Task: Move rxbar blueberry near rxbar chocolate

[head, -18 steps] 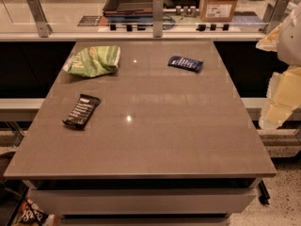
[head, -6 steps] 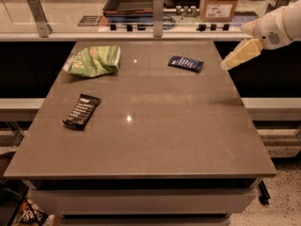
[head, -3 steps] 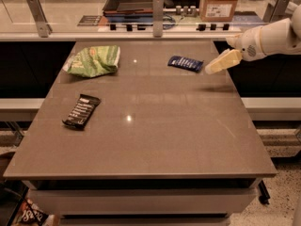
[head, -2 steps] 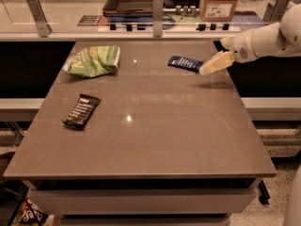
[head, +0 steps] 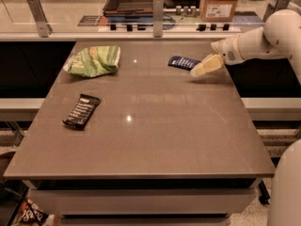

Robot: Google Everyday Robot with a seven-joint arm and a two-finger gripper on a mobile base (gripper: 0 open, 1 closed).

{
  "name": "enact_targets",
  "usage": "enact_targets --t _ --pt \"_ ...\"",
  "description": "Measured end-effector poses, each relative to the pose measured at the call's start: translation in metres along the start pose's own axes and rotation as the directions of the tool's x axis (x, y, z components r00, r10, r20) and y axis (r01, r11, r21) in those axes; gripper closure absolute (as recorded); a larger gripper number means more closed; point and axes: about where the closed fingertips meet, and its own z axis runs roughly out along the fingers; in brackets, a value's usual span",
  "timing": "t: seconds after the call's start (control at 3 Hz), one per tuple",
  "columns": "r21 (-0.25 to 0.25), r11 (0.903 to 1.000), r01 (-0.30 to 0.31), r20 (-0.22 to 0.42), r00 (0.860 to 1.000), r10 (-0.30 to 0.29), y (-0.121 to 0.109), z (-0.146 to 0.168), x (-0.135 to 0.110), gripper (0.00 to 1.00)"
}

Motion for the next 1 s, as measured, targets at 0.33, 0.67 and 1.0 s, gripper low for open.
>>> enact_targets --t 0.33,0.67,1.0 --pt "-0.026 0.9994 -0.023 0.002 1.000 0.023 0.000 0.015 0.002 0.00" --pt "-0.056 0.9961 -0.068 -0.020 0.998 0.067 0.001 0.027 0.003 0.00" --pt "-0.057 0.9960 -0.068 -0.021 0.998 0.067 0.001 0.028 0.003 0.00"
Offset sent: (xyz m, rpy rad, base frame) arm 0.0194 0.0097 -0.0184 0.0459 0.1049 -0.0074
